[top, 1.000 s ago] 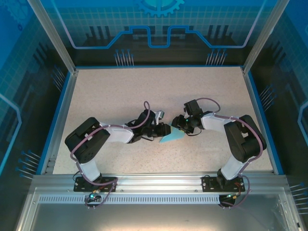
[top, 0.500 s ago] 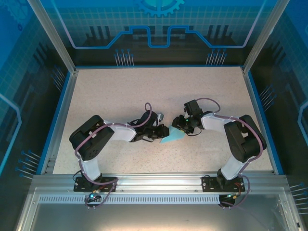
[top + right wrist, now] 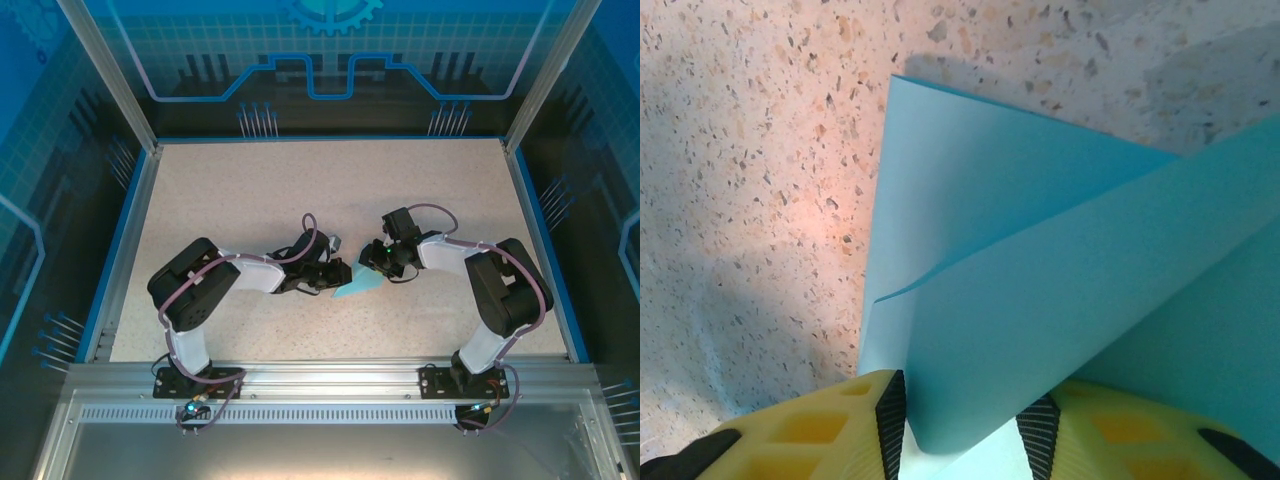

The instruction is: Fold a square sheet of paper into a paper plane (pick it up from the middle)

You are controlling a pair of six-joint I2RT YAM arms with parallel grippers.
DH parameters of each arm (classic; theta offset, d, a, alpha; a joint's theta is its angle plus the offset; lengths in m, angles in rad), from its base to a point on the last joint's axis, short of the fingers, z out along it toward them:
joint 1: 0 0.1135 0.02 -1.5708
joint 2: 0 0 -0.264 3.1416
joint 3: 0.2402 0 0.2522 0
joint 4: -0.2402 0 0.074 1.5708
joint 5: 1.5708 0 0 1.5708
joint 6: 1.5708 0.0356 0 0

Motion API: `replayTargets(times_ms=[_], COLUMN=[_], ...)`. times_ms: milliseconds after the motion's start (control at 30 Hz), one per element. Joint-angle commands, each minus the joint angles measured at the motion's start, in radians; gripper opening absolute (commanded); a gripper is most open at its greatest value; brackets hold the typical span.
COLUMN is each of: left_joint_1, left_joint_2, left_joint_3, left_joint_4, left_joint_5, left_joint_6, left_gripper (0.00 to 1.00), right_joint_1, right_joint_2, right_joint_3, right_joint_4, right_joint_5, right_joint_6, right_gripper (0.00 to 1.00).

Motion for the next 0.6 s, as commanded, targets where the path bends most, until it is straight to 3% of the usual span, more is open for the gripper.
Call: replayTargets(times_ms=[0, 400, 567], left_joint_1=[-0.002, 0.035, 0.036], left_joint_2=[0.017, -0.096, -0.074], left_joint_3=[0.026, -0.029, -0.009], left_joint_4=[-0.042, 0.028, 0.051], left_joint_5=[0.001, 0.004, 0.031], left_joint_6=[0.020, -0.030, -0.041], left_gripper=[0.16, 0.22, 0.22], right_joint_1=[0.008, 0.008, 0.009], right_joint_2=[0.055, 0.066, 0.063], right_joint_3=[-0.034, -0.055, -0.087], right_joint_4=[-0.141, -0.141, -0.100], right_joint_5=[0.095, 0.127, 0.133], right_joint_6=[-0.004, -0.025, -0.055], right_gripper=[0.39, 0.37, 0.37])
